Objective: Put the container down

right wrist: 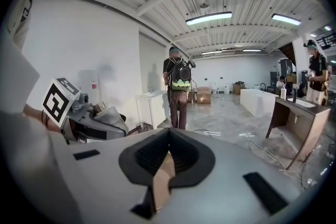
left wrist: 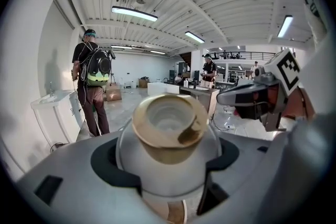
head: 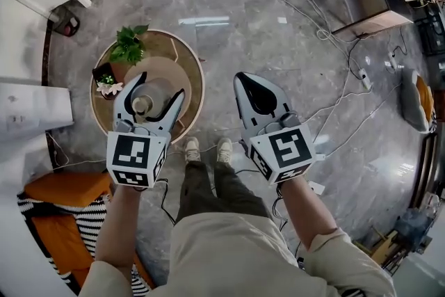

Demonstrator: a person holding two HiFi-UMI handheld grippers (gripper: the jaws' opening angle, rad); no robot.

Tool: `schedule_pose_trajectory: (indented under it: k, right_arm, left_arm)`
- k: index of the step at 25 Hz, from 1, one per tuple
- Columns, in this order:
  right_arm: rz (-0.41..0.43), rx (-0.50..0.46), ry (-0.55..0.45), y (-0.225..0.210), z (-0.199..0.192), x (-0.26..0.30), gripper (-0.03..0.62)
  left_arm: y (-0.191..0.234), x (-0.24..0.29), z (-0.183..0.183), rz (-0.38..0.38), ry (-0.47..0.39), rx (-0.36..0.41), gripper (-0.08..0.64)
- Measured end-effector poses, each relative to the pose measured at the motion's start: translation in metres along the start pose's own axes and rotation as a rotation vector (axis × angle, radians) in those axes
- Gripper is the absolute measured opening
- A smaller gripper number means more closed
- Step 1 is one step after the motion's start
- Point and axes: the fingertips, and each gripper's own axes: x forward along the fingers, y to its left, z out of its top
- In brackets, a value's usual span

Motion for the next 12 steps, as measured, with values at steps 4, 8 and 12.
schedule_pose_trajectory:
  k: [4,8,12]
  right_arm:
    - [0.001,-0.003,0.015,-0.004,-0.035,0.022,-0.003]
    - [0.013,0.009,0.045,-0.005,-0.083,0.047,-0.003]
    - [0.004,-0.017,0.100,-0.008,-0.141,0.069,-0.003]
  left_arm:
    - [0.002,0.036,-0.042,-0.004,0.029,-0.026,0.334]
    - [0.003,0.066,-0.085,-0.011,0.078,-0.027,0.334]
    - [0.000,0.095,-0.132,-0.035,0.111,-0.043,0.334]
